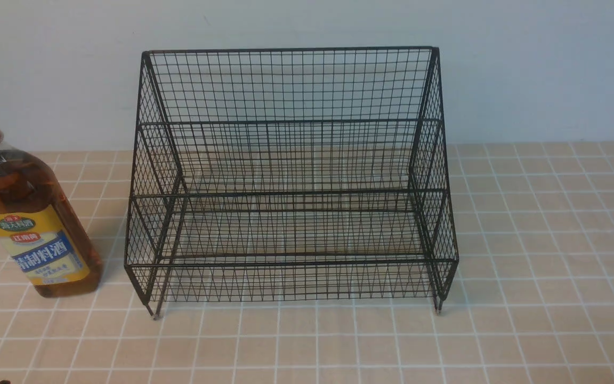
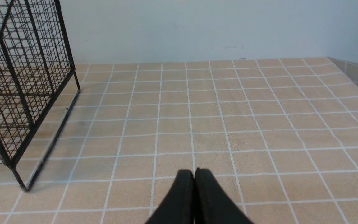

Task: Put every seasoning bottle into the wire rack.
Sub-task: Use the left arm to grab the condiment bottle closest to it

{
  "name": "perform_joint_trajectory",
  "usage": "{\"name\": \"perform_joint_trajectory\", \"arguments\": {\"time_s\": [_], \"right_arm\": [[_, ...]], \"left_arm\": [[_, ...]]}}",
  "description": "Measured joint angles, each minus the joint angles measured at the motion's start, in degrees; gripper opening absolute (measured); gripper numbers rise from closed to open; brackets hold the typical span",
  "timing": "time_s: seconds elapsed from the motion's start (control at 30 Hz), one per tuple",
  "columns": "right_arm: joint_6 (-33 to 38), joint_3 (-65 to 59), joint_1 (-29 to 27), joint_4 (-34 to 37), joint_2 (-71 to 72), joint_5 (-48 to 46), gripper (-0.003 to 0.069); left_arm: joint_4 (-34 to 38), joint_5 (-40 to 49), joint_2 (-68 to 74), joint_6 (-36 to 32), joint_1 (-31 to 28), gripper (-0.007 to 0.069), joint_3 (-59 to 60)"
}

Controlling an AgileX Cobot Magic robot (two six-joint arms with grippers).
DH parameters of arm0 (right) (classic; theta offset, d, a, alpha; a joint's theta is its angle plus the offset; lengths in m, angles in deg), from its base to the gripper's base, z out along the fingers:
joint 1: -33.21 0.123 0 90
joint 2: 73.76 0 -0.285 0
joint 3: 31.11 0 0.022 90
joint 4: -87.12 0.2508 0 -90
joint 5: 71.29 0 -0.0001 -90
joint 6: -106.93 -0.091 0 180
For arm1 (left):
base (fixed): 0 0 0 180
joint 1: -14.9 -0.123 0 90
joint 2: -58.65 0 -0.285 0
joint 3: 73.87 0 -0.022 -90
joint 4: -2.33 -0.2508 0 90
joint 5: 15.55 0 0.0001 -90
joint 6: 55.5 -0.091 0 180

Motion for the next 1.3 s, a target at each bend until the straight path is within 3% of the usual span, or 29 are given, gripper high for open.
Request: {"name": "perform_joint_trajectory", "arguments": {"time_s": [1.0,1.13,1.3], "right_arm": [[0.0,0.0,0.0,0.0,0.0,0.0,-0.0015],[0.0,0.0,0.0,0.0,0.0,0.0,-0.0015],[0.0,0.0,0.0,0.0,0.0,0.0,-0.0015]], "left_arm": [[-1.49,-0.46,0.0,0.13,0.0,-0.0007,0.0],[1.68,-5.61,0.0,3.32,0.0,-0.0007,0.11],[11.25,-17.19,0.0,8.41,0.0,-0.0007,0.11]]}}
